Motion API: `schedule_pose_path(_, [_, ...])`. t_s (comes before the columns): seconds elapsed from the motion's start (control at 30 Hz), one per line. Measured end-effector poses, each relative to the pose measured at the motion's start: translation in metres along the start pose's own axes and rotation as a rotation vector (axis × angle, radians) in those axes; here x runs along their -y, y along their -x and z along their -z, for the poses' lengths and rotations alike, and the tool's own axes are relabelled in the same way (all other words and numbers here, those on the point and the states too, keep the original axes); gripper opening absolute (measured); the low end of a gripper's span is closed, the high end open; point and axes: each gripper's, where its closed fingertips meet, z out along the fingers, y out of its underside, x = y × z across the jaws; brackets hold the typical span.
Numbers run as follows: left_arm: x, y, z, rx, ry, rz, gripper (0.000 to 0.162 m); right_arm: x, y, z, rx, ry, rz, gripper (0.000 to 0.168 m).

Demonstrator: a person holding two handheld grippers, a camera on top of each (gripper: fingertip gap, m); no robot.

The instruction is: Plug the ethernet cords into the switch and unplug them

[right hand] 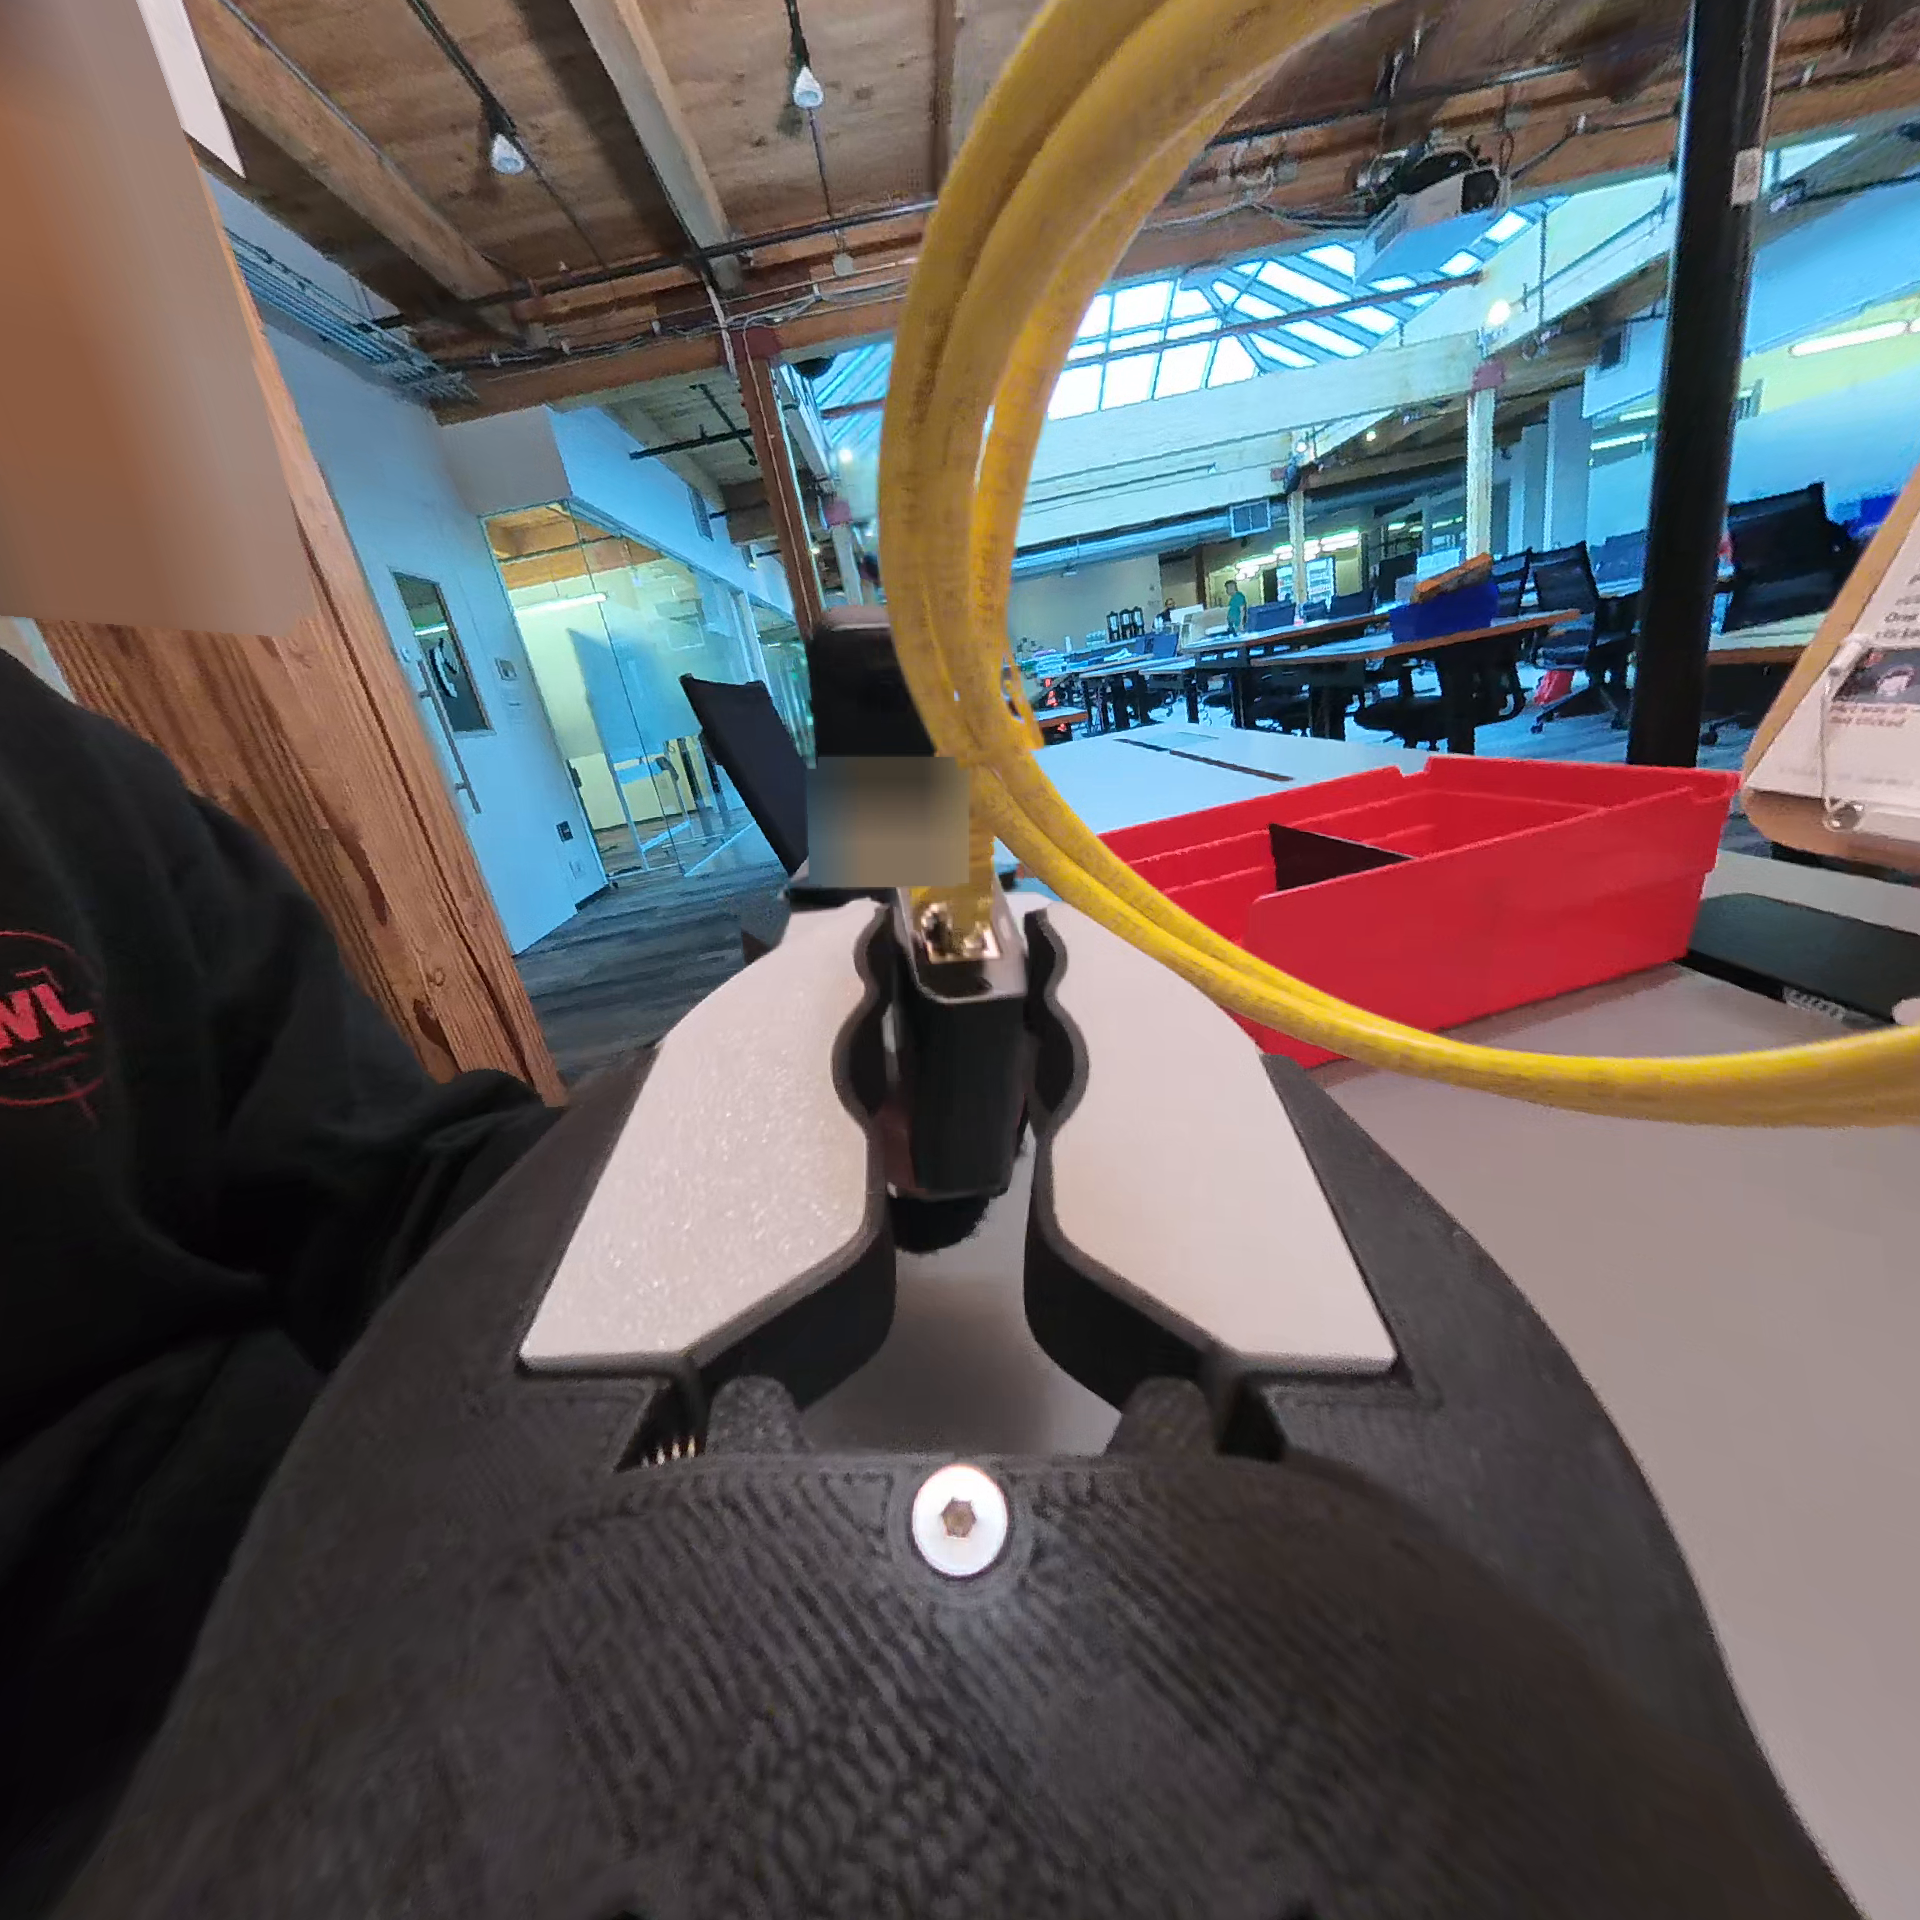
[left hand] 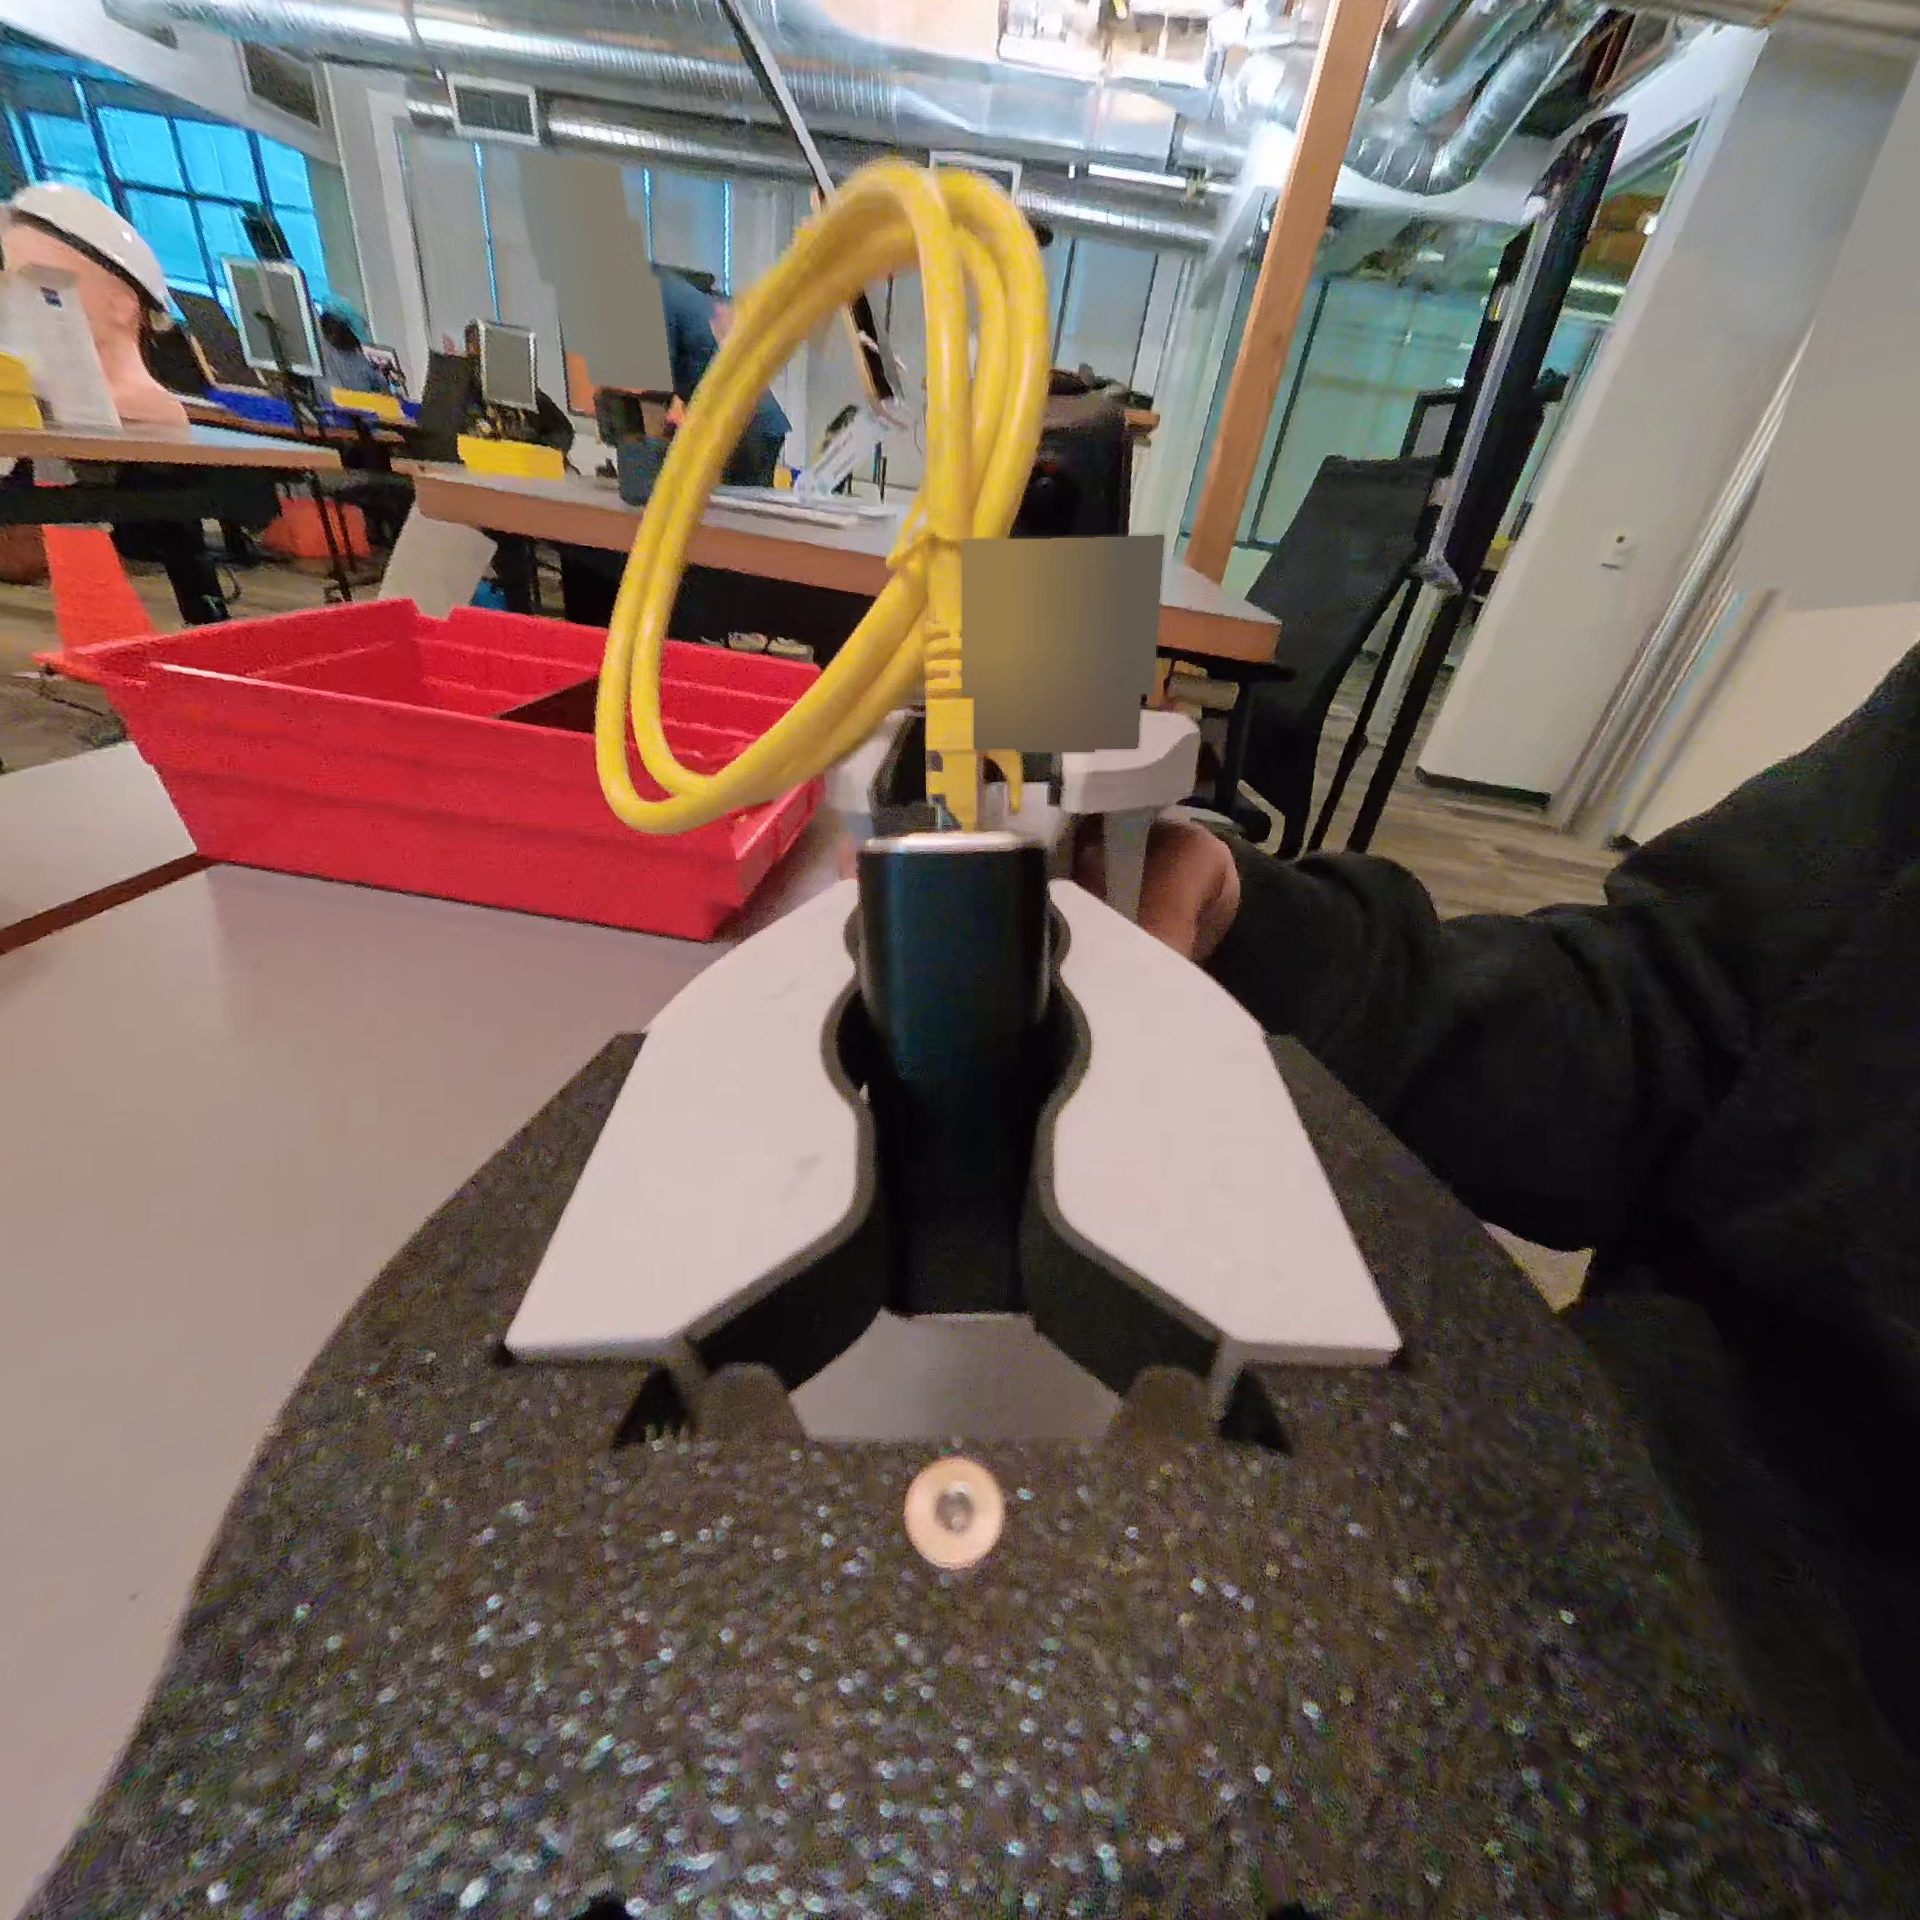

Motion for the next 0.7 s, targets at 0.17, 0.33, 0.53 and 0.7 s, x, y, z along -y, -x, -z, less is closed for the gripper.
schedule_pose_path(0.17, [-0.025, -0.002, -0.009, -0.006, 0.159, -0.014, 0.027, 0.003, 0.005, -0.005, 0.003, -0.017, 0.045, 0.013])
schedule_pose_path(0.33, [-0.041, 0.005, -0.012, 0.044, 0.26, -0.037, 0.027, -0.009, -0.002, 0.0, -0.028, 0.089, 0.035, 0.012])
schedule_pose_path(0.53, [-0.012, 0.009, -0.004, 0.069, 0.066, -0.025, 0.037, 0.003, -0.01, 0.012, -0.055, 0.019, -0.009, 0.012])
schedule_pose_path(0.7, [-0.01, 0.004, -0.001, 0.023, 0.058, -0.014, 0.04, 0.009, -0.011, 0.02, -0.057, 0.004, -0.017, 0.012])
